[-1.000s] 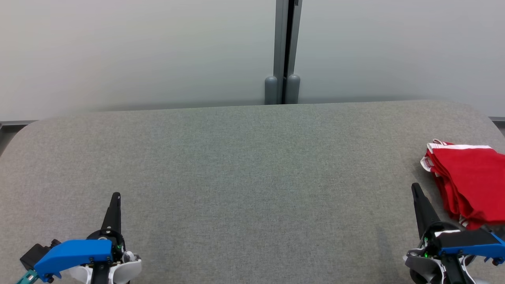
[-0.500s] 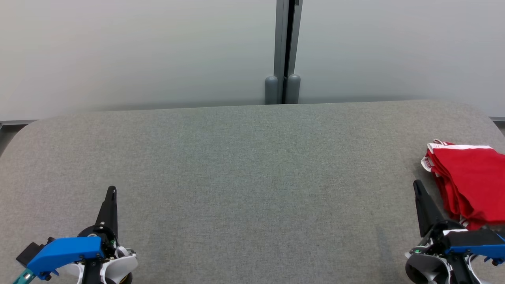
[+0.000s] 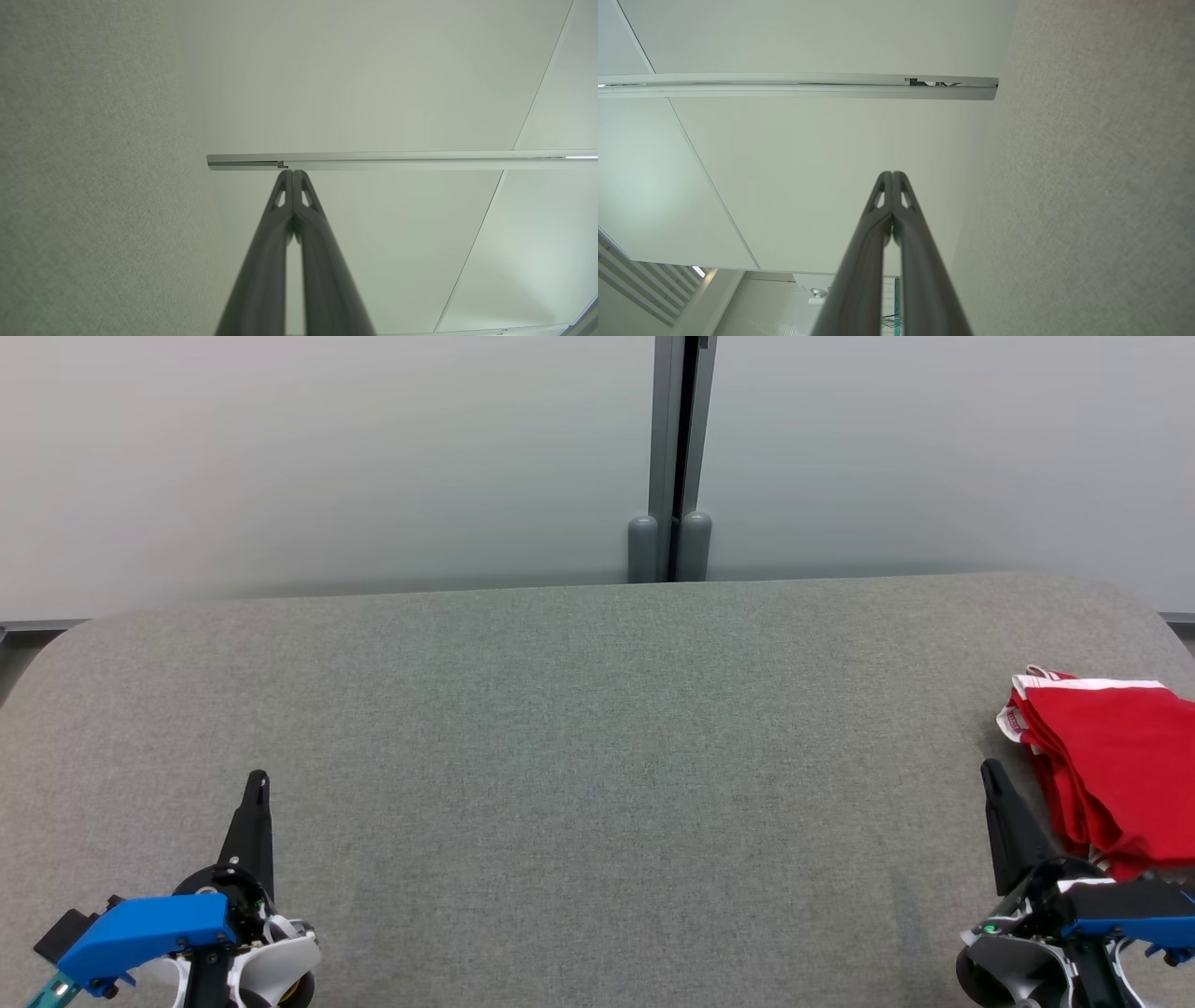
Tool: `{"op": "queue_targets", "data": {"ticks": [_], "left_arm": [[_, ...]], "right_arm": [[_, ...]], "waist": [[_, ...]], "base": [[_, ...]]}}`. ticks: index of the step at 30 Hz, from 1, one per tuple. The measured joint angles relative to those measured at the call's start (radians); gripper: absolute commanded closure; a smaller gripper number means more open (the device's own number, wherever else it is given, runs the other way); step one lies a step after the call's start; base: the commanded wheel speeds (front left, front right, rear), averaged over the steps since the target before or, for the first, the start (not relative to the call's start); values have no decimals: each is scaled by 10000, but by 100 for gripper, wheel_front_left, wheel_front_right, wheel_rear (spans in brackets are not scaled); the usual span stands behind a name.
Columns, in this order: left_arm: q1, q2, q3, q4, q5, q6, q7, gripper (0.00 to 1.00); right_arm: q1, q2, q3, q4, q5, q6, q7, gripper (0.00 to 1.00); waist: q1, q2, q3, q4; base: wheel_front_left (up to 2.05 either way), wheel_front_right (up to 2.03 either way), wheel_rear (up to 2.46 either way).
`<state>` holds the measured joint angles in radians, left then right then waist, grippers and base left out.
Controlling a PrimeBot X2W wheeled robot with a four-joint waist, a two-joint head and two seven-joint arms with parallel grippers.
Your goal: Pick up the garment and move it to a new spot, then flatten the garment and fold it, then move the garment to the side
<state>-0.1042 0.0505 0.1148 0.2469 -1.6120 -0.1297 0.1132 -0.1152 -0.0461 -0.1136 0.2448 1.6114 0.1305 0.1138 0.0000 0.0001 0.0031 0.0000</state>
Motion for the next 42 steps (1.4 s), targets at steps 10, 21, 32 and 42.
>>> {"op": "queue_targets", "data": {"ticks": [10,21,32,42], "left_arm": [[0,0,0,-2,0,0,0,100],[0,0,0,-2,0,0,0,100],[0,0,0,-2,0,0,0,100],[0,0,0,-2,0,0,0,100]], "right_arm": [[1,0,0,0,0,0,2,100],[2,0,0,0,0,0,2,100],[3,-2,0,-2,0,0,2,100],[3,-2,0,-2,0,0,2,100]], "waist": [[0,0,0,0],[0,0,0,0],[0,0,0,0],[0,0,0,0]], "base": [[0,0,0],[0,0,0],[0,0,0],[0,0,0]]}}
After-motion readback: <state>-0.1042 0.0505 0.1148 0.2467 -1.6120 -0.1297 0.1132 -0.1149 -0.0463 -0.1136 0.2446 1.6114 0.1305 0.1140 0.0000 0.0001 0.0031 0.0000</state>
